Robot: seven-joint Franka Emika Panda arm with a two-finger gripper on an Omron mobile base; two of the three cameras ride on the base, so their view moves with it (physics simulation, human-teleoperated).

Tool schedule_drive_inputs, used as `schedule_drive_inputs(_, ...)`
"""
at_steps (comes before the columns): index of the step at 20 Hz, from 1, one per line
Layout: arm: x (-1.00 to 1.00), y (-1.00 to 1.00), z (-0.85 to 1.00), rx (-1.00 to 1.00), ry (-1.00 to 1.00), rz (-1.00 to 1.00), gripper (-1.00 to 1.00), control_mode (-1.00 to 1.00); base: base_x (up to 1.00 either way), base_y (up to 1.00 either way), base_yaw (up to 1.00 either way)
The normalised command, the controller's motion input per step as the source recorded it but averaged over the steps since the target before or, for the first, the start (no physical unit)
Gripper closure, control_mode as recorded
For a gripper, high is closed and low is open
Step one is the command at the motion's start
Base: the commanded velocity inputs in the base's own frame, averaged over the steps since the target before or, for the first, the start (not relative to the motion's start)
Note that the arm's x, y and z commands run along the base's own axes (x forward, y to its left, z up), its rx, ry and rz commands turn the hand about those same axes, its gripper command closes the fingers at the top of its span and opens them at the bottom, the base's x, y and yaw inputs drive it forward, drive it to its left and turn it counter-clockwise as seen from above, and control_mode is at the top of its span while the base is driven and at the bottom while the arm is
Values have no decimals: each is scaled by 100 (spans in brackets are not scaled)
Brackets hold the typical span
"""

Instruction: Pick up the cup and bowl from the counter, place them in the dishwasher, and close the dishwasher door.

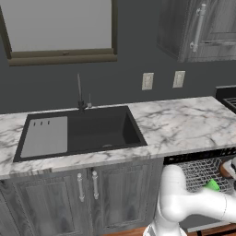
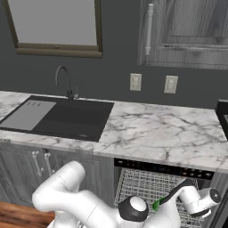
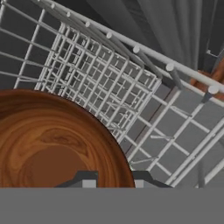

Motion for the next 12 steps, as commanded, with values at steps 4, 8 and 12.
schedule_drive_inputs(4,1,-12,-59,0,0,0,100,-100,0,0,0)
schedule_drive_inputs(8,0,-11,-59,0,0,0,100,-100,0,0,0)
schedule_drive_inputs(12,0,-9,-63,4,0,0,100,-100,0,0,0)
